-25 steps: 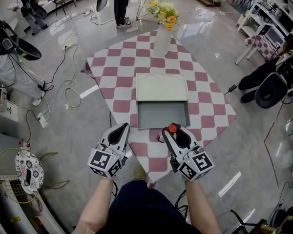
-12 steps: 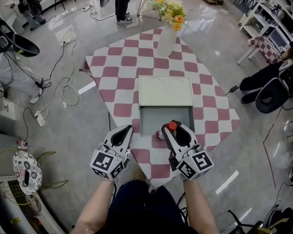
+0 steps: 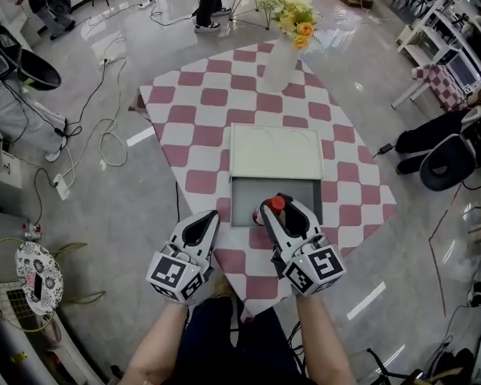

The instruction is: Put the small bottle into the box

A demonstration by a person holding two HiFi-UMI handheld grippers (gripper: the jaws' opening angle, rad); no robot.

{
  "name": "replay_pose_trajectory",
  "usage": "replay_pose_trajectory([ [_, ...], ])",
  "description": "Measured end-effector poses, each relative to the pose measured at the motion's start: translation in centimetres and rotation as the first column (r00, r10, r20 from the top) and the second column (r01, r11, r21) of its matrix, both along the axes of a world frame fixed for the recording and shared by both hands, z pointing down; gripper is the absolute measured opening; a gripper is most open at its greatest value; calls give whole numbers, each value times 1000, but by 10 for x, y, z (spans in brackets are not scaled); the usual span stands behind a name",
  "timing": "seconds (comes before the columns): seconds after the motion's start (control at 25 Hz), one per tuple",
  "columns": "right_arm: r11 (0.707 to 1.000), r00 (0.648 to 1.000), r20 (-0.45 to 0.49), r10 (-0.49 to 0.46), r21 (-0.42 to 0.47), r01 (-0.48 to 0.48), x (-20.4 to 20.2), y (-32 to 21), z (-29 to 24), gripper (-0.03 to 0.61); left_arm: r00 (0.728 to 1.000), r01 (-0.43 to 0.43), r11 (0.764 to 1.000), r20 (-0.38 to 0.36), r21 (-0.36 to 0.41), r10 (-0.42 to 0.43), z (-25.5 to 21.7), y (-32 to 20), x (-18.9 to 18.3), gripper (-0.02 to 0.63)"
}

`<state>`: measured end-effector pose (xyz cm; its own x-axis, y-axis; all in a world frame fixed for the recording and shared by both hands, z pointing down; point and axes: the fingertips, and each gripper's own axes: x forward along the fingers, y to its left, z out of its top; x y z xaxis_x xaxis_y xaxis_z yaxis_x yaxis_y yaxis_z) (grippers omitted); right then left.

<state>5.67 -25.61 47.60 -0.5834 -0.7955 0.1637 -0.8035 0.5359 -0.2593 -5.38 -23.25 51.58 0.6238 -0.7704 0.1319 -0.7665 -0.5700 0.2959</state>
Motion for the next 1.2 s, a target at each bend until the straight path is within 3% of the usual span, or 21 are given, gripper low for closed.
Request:
replay_pose_trajectory([
  [0.44, 996, 987, -138, -82, -47, 76, -20, -16, 25, 155, 1000, 30, 999, 7, -28, -30, 15, -7, 0, 2],
  [1.2, 979, 945, -262, -197, -99, 177, -43, -28, 52, 156, 997, 80, 995, -11, -58, -81, 23, -23, -9, 2],
])
